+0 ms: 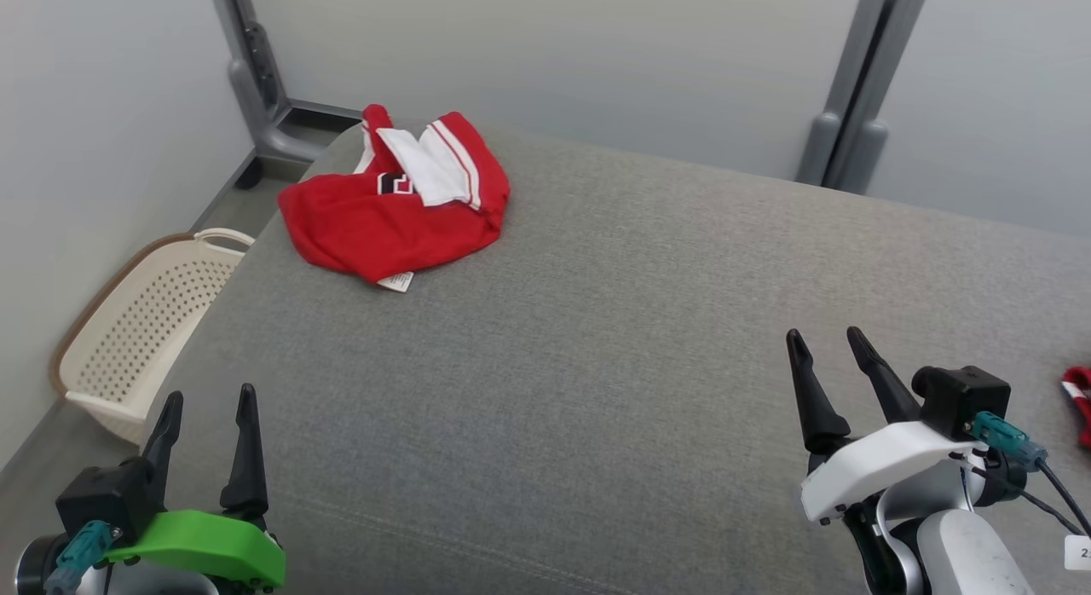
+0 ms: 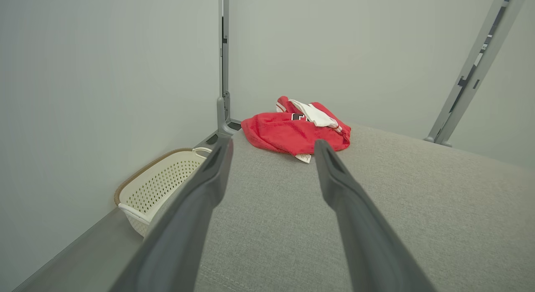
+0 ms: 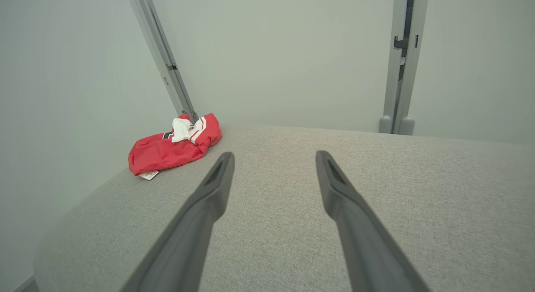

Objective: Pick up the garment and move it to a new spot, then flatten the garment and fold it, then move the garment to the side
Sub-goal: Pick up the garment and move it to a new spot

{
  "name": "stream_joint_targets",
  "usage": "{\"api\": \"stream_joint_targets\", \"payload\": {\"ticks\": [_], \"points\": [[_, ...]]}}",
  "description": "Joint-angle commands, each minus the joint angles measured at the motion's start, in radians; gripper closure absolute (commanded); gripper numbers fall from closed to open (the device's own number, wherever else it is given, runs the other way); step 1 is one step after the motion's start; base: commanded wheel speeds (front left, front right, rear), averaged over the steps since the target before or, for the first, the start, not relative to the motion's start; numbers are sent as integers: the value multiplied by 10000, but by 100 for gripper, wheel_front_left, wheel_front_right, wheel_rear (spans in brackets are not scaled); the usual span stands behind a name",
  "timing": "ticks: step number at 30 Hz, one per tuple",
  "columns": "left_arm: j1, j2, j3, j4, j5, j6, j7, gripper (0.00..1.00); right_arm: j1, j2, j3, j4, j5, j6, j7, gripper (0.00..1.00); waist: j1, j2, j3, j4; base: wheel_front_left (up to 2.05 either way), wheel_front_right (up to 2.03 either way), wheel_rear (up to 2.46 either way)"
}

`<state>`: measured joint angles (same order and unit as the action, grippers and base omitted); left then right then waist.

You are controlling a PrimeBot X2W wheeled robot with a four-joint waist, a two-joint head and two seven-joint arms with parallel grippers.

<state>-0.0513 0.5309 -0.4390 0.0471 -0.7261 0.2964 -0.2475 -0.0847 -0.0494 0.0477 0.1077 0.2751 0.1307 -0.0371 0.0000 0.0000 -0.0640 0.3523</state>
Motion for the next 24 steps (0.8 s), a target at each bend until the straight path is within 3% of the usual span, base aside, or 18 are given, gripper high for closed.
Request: {"api": "stream_joint_targets", "payload": {"ticks": [1, 12, 19, 24], "points": [[-62, 72, 1, -58, 98, 42, 25, 0, -64, -22, 12, 55, 45, 0, -84, 0, 0, 0, 170, 660, 0, 0, 0], [-133, 94, 21, -168, 82, 135, 73, 0, -137, -25, 123, 186, 100, 0, -93, 0, 0, 0, 224, 778, 0, 0, 0], [-942, 526, 73, -330, 16, -226, 628, 0, -202, -25, 22, 167, -10, 0, -4, 0, 0, 0, 487, 334, 0, 0, 0], [-2362, 1060, -12, -176, 1, -864, 1623, 0, -341, -26, -25, -47, -148, 0, 98, 0, 0, 0, 941, -141, 0, 0, 0]]}}
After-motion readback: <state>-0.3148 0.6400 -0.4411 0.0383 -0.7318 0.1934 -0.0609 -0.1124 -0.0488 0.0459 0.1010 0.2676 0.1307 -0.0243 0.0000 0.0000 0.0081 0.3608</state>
